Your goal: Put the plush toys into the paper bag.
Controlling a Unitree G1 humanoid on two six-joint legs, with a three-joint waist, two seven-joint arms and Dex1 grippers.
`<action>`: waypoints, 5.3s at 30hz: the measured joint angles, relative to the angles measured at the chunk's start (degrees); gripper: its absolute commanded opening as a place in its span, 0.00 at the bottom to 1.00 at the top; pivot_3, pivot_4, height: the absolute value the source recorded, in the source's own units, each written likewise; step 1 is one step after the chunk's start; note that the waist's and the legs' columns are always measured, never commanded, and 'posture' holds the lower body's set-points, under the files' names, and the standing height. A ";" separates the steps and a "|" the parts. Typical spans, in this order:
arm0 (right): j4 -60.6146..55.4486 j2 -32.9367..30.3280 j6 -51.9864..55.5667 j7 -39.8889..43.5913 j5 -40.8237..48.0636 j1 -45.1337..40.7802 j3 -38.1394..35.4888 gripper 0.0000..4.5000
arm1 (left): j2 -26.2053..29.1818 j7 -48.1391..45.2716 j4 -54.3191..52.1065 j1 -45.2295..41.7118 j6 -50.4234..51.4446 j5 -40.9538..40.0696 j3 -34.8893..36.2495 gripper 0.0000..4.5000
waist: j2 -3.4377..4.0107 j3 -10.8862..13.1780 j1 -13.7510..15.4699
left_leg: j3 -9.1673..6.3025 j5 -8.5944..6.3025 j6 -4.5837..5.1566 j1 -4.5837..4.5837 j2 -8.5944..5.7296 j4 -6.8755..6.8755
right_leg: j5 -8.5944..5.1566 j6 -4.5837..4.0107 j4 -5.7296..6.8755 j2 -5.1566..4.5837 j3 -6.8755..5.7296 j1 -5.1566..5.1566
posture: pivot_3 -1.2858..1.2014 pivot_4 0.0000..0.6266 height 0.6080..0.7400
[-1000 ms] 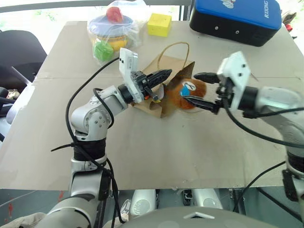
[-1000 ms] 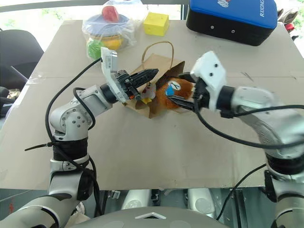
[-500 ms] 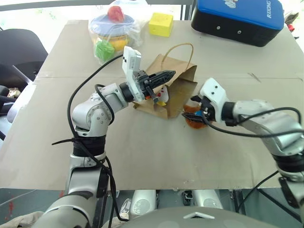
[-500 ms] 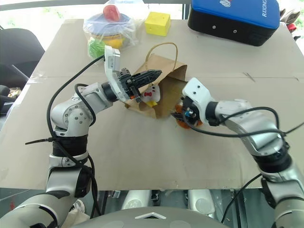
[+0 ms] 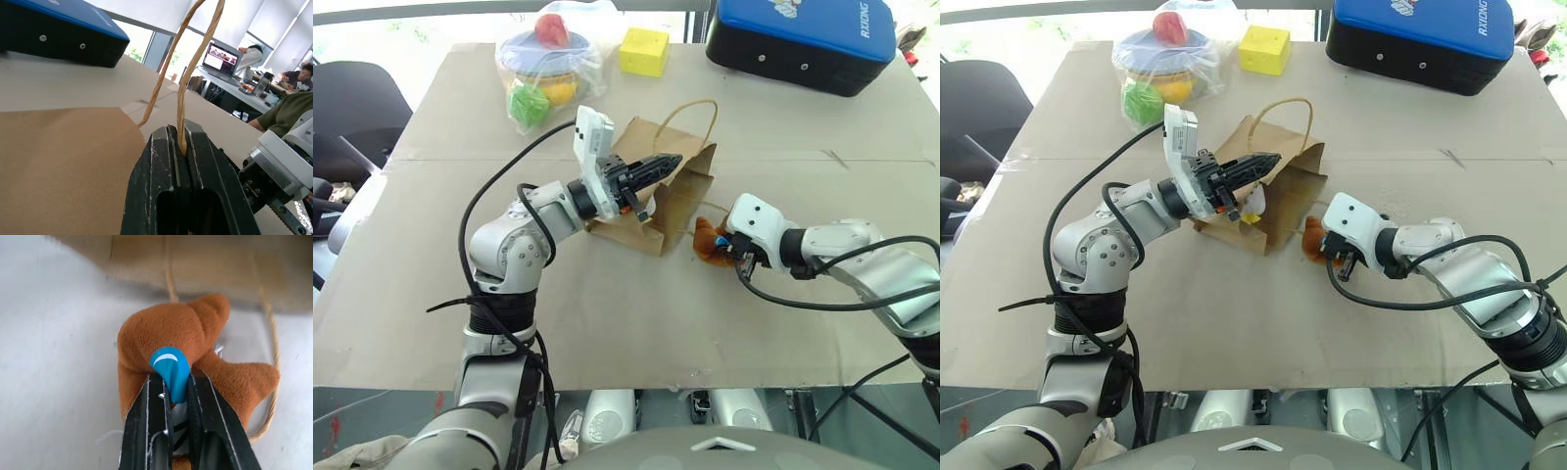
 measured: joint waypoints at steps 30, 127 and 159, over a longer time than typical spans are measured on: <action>10.15 13.73 -16.58 9.48 -0.77 -2.75 -2.89 0.98 | 6.60 -11.21 2.38 3.92 -5.22 0.21 1.26 0.00 | 0.01 0.01 -0.07 | -0.02 0.00 -0.01 0.00 0.00 -0.01 | 0.00 0.00 0.03 -0.03 -0.06 -0.02 | 0.52 0.24 0.92; -14.87 -22.78 -1.16 -32.73 80.31 16.77 -46.87 0.59 | 13.92 -38.28 17.99 -2.50 -7.09 6.83 -0.06 0.98 | -0.03 0.06 0.58 | -0.34 0.00 0.05 -0.15 -0.19 -0.07 | 0.00 0.02 -0.21 -0.09 -0.11 0.04 | 0.52 0.24 0.92; -0.69 0.38 -12.05 -12.06 12.01 9.26 -1.94 0.01 | 2.46 -20.54 9.18 1.00 -19.52 21.28 -12.05 1.00 | -0.11 0.01 0.88 | -0.93 -0.02 0.08 -0.08 -0.61 0.00 | 0.05 0.10 -0.11 -0.06 0.08 0.06 | 0.52 0.24 0.92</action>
